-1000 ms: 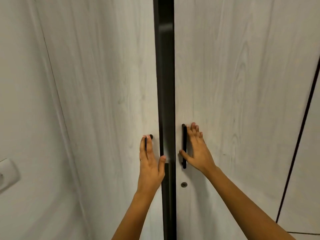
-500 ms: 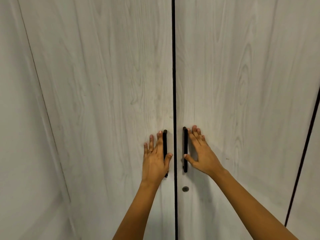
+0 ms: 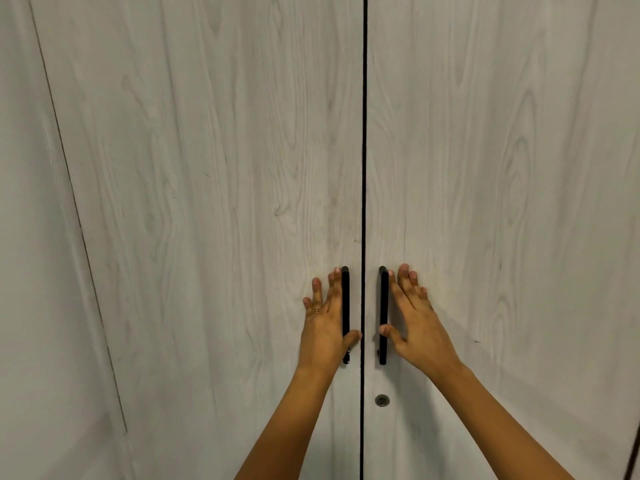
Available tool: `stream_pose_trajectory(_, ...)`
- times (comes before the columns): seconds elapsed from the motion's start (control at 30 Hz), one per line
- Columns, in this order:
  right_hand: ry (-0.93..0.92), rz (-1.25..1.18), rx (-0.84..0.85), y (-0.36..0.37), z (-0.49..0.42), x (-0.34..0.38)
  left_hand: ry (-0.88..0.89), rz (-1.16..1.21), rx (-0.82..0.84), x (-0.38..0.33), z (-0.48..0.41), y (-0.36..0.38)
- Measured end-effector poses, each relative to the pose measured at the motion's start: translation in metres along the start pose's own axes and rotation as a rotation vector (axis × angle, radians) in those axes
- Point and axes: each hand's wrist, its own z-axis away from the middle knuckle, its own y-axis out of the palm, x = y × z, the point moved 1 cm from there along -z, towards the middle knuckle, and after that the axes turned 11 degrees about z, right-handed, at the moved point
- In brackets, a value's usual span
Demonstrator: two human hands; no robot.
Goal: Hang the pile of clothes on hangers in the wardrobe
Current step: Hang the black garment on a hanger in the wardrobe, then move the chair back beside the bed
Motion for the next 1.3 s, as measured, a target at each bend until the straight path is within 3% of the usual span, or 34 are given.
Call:
stream_pose_trajectory(0.33, 0.095, 0.048, 0.063, -0.005, 0.002, 0.017, -0.014, -0.038, 0.006, -0.010, 0.008, -0.008)
stream_pose_trajectory(0.57, 0.140, -0.030, 0.117, -0.018, 0.007, 0.034, -0.225, -0.363, 0.169, -0.036, 0.018, -0.035)
stream_pose_trajectory(0.67, 0.173, -0.186, 0.136, -0.017, 0.020, 0.063, -0.339, -0.414, 0.121, -0.044, 0.048, -0.050)
stream_pose_trajectory(0.73, 0.081, -0.251, 0.174, -0.013, 0.038, 0.093, -0.447, -0.374, 0.049, -0.046, 0.085, -0.061)
stream_pose_trajectory(0.87, -0.257, -0.510, 0.541, 0.002, 0.094, 0.173, -0.780, -0.364, -0.106, -0.042, 0.203, -0.086)
stream_pose_trajectory(0.97, -0.501, -0.637, 0.720, -0.002, 0.157, 0.243, -1.059, -0.415, -0.233, -0.059, 0.328, -0.109)
stream_pose_trajectory(1.1, -0.863, -0.796, 0.866, -0.050, 0.258, 0.332, -1.403, -0.547, -0.462, -0.134, 0.502, -0.133)
stream_pose_trajectory(1.3, -1.340, -1.044, 0.993, -0.162, 0.427, 0.411, -1.649, -0.772, -0.888, -0.288, 0.669, -0.127)
